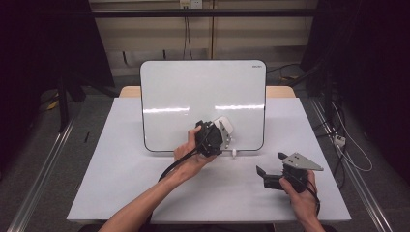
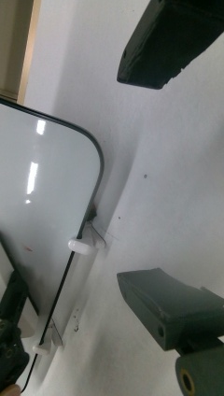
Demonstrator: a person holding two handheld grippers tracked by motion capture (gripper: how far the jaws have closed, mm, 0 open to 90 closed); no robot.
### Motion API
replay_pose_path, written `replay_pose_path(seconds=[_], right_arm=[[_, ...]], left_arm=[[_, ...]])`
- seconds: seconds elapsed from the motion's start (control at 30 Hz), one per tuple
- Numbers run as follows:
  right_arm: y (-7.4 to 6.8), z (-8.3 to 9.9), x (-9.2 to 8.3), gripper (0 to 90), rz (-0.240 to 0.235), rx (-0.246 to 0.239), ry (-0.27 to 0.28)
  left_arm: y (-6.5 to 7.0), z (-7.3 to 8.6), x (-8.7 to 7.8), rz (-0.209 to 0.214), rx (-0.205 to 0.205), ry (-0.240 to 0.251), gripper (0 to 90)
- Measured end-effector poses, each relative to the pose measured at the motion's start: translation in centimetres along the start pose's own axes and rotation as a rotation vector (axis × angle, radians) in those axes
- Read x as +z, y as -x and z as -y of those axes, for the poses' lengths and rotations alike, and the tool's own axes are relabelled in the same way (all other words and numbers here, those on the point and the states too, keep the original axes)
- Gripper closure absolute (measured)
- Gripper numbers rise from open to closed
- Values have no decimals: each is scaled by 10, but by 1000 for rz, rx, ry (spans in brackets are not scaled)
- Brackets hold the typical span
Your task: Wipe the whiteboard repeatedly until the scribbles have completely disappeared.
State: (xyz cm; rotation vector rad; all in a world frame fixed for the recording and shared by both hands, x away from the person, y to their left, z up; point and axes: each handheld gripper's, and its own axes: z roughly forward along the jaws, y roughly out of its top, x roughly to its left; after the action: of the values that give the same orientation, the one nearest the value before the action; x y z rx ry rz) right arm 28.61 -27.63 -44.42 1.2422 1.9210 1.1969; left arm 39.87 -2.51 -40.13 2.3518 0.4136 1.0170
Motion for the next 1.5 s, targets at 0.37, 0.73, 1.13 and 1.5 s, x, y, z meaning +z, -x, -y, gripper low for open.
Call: replay_pose_path(seconds=[0.37,0.73,1.13,1.5], right_arm=[[-2,-1,2,51,-3,-6,-1],[0,-1,1,51,-4,-2,1],[0,0,0,50,-5,0,4],[0,0,-1,50,-3,-2,5]], left_arm=[[15,-14,7,-17,34,1,311],[40,-34,16,-5,113,12,311],[51,-33,16,45,174,2,312],[26,-8,3,19,113,-68,312]])
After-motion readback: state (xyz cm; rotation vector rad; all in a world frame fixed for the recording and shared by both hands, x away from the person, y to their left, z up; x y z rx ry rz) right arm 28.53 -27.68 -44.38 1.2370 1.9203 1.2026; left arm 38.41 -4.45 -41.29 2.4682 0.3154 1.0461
